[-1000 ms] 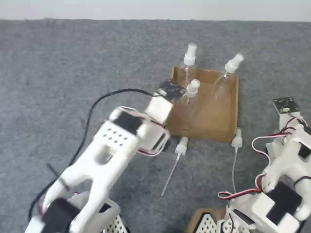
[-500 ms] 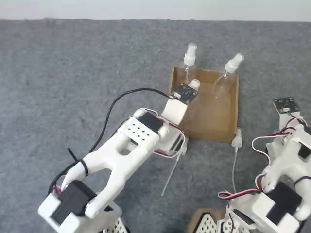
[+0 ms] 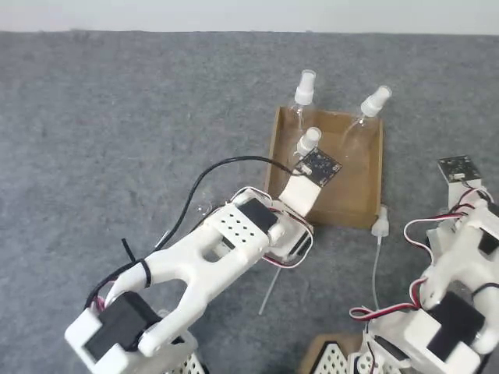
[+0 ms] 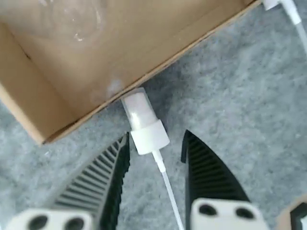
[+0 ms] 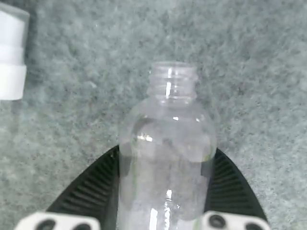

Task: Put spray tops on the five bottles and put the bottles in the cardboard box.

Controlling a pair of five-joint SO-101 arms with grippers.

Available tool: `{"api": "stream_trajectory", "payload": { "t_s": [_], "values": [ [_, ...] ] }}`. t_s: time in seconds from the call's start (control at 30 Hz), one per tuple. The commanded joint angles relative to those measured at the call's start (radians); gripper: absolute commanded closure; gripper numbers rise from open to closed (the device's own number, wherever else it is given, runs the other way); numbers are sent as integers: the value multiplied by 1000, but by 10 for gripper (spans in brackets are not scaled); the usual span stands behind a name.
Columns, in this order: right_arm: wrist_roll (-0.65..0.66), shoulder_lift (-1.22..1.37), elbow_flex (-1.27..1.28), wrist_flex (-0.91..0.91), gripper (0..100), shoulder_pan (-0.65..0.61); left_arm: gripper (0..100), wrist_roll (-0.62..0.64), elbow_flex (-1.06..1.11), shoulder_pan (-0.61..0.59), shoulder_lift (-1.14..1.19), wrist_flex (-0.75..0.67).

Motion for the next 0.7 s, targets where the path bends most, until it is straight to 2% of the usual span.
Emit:
{"api": "stream_trajectory", "payload": {
  "t_s": [0.0,0.67],
  "values": [
    [9,-10,-20,8,838,2,840,-15,-2,6,-5,-20],
    [9,-10,-18,8,838,2,812,-34,-5,8,-5,-46]
  ]
}}
